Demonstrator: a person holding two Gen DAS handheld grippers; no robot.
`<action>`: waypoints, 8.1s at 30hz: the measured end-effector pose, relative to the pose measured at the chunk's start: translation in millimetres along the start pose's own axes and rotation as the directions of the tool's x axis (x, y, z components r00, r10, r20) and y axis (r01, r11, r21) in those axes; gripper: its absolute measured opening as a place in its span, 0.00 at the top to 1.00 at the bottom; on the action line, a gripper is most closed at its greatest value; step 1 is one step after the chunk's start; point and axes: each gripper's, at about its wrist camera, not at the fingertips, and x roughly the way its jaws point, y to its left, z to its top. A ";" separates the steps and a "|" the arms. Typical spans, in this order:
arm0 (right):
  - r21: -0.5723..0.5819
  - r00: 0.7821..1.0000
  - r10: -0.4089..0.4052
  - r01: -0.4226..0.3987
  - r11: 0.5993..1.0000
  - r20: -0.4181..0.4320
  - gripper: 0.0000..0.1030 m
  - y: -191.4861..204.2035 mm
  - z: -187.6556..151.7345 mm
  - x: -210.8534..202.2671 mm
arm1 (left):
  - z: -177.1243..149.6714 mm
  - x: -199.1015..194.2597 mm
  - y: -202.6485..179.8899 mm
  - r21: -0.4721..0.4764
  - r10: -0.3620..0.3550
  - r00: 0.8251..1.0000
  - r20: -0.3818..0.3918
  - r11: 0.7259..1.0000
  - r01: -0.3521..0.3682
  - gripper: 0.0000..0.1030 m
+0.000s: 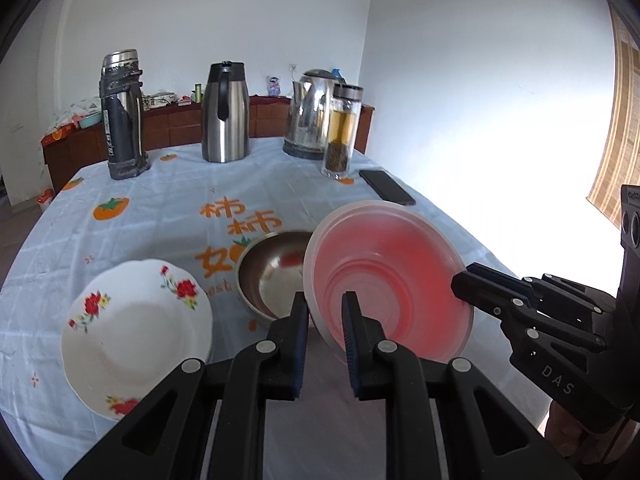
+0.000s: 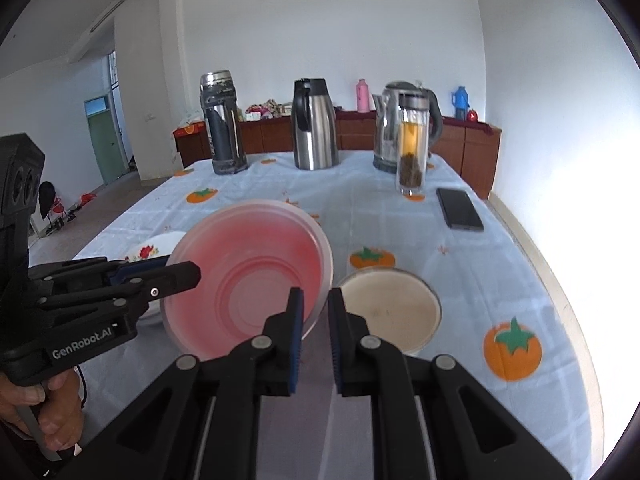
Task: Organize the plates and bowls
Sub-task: 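Lift and carry the pink plastic bowl toward the red-rimmed bowl with the left tool, then lower the pink plastic bowl into the red-rimmed bowl with the left tool, then open the left tool to release the pink plastic bowl, then move the right tool to the rim of the cream enamel bowl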
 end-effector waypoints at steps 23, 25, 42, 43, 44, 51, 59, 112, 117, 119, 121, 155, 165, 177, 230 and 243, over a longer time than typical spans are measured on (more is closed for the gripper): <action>-0.078 1.000 -0.005 0.004 0.997 -0.019 0.88 15.6 46.3 40.4 | 36.1 10.9 35.5 -0.053 0.020 1.000 0.018 0.998 -0.019 0.82; -0.076 1.000 -0.002 0.000 0.997 -0.028 0.87 14.7 47.5 43.7 | 38.3 11.2 35.7 -0.051 0.021 1.000 0.020 0.999 -0.019 0.82; -0.050 0.992 -0.019 0.013 0.999 -0.128 0.87 3.6 47.1 77.6 | 41.6 58.3 51.8 -0.062 -0.031 0.998 -0.055 0.998 0.028 0.82; -0.052 0.991 -0.021 0.014 0.999 -0.131 0.87 3.9 46.9 78.8 | 40.9 60.3 52.3 -0.064 -0.031 0.998 -0.061 0.998 0.027 0.82; -0.054 0.991 -0.022 0.015 0.998 -0.134 0.87 4.4 46.4 79.7 | 39.9 62.2 52.9 -0.064 -0.031 0.997 -0.067 0.998 0.027 0.82; -0.065 0.985 -0.036 0.026 0.998 -0.168 0.86 3.3 41.2 88.0 | 35.6 66.6 51.2 -0.053 -0.039 0.995 -0.086 0.998 0.035 0.82; -0.070 0.979 -0.038 0.024 0.997 -0.199 0.86 5.7 35.6 97.6 | 34.0 67.1 53.6 -0.056 -0.033 0.996 -0.087 0.998 0.028 0.82; -0.093 0.966 -0.079 0.058 0.994 -0.246 0.85 6.9 35.1 116.2 | 26.5 88.6 60.3 -0.051 -0.044 0.986 -0.163 0.998 0.036 0.82; -0.096 0.964 -0.082 0.059 0.994 -0.254 0.85 6.3 33.6 117.5 | 25.3 89.4 59.0 -0.048 -0.049 0.984 -0.169 0.998 0.042 0.82; -0.096 0.963 -0.082 0.059 0.994 -0.258 0.85 5.6 32.7 118.4 | 25.2 89.0 58.6 -0.046 -0.051 0.984 -0.169 0.998 0.044 0.82; -0.096 0.962 -0.081 0.058 0.994 -0.260 0.85 5.3 33.0 118.5 | 25.2 89.5 58.9 -0.045 -0.051 0.984 -0.171 0.998 0.044 0.82; -0.078 0.960 -0.062 0.043 0.996 -0.272 0.85 1.8 27.5 121.7 | 22.3 96.3 59.8 -0.040 -0.055 0.980 -0.193 0.998 0.048 0.82; -0.081 0.958 -0.057 0.036 0.996 -0.282 0.85 -1.3 28.8 126.5 | 22.3 97.4 61.6 -0.054 -0.071 0.979 -0.193 0.997 0.061 0.82; -0.099 0.951 -0.051 0.021 0.995 -0.306 0.82 2.8 31.4 129.5 | 21.6 95.5 67.8 -0.090 -0.112 0.972 -0.205 0.991 0.095 0.82; 0.079 0.976 -0.144 0.158 0.984 -0.161 0.54 -80.5 -0.9 54.0 | 29.3 69.2 64.5 -0.073 -0.039 0.999 0.020 0.997 0.040 0.24; 0.146 0.975 -0.081 0.113 0.983 -0.208 0.88 -108.3 -21.9 70.6 | 18.9 57.3 -2.0 0.062 -0.101 0.995 0.024 0.993 0.099 0.30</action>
